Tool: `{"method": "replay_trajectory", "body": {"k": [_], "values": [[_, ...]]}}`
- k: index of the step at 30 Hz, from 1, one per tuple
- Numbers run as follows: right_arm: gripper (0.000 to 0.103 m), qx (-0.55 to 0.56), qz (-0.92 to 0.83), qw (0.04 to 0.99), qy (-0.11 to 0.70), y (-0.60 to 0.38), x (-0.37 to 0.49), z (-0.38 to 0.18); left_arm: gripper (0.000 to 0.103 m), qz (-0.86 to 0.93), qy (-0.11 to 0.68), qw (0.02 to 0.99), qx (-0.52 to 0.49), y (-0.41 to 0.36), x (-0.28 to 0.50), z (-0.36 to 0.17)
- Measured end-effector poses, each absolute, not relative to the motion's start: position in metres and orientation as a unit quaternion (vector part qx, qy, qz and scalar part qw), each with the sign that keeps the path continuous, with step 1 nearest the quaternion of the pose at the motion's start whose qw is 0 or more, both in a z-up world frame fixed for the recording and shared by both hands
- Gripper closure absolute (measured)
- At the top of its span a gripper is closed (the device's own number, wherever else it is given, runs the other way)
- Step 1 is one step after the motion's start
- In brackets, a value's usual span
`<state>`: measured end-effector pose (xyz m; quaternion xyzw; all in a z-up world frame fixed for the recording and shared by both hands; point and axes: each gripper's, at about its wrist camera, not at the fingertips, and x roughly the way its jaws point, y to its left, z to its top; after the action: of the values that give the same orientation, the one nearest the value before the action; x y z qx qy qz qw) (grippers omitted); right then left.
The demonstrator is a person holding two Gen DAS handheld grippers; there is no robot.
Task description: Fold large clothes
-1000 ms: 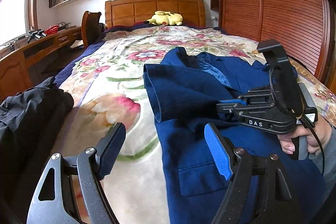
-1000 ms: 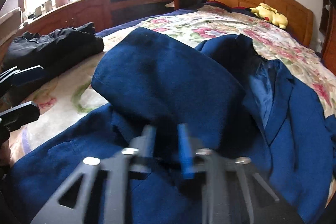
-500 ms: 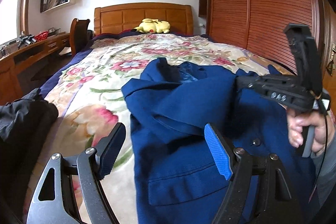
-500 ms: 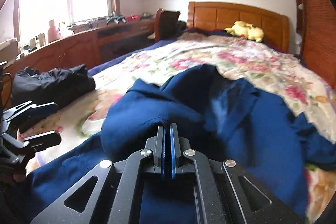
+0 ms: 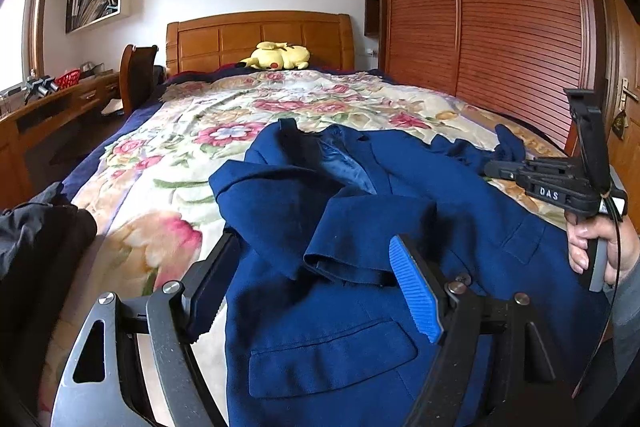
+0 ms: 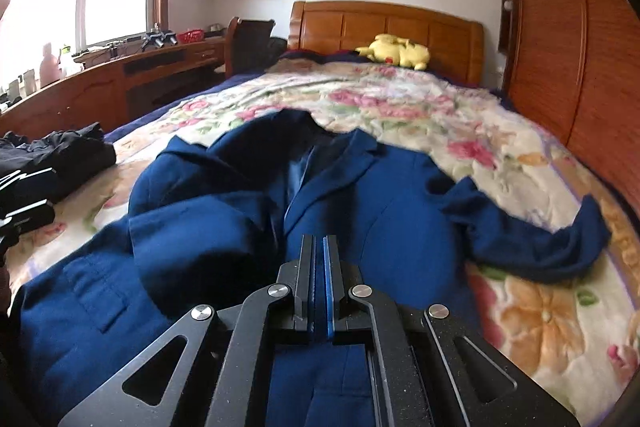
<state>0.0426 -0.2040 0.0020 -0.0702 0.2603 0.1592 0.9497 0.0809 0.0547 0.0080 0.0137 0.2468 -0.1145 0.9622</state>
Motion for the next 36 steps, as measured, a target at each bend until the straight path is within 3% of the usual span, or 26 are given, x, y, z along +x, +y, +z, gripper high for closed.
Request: {"method": "replay_trajectory", "body": {"k": [6, 8, 10, 24, 36], "values": [[0.097, -0.073, 0.202, 0.942, 0.260, -0.177, 0.045, 0.002, 0.025, -0.108, 0.252, 0.962, 0.013, 0.054, 0.080, 0.004], [0.067, -0.080, 0.221, 0.937, 0.259, -0.160, 0.043, 0.000, 0.025, -0.106, 0.253, 0.962, 0.015, 0.056, 0.080, 0.003], [0.053, -0.084, 0.246, 0.931, 0.257, -0.148, 0.044, -0.004, 0.025, -0.103, 0.254, 0.962, 0.017, 0.057, 0.080, 0.002], [0.047, -0.123, 0.301, 0.892, 0.314, -0.085, 0.081, -0.039, 0.025, -0.085, 0.260, 0.962, 0.014, 0.081, 0.078, -0.005], [0.034, -0.154, 0.295, 0.870, 0.364, -0.062, 0.088, -0.050, 0.025, -0.080, 0.261, 0.962, 0.014, 0.087, 0.076, -0.006]]}}
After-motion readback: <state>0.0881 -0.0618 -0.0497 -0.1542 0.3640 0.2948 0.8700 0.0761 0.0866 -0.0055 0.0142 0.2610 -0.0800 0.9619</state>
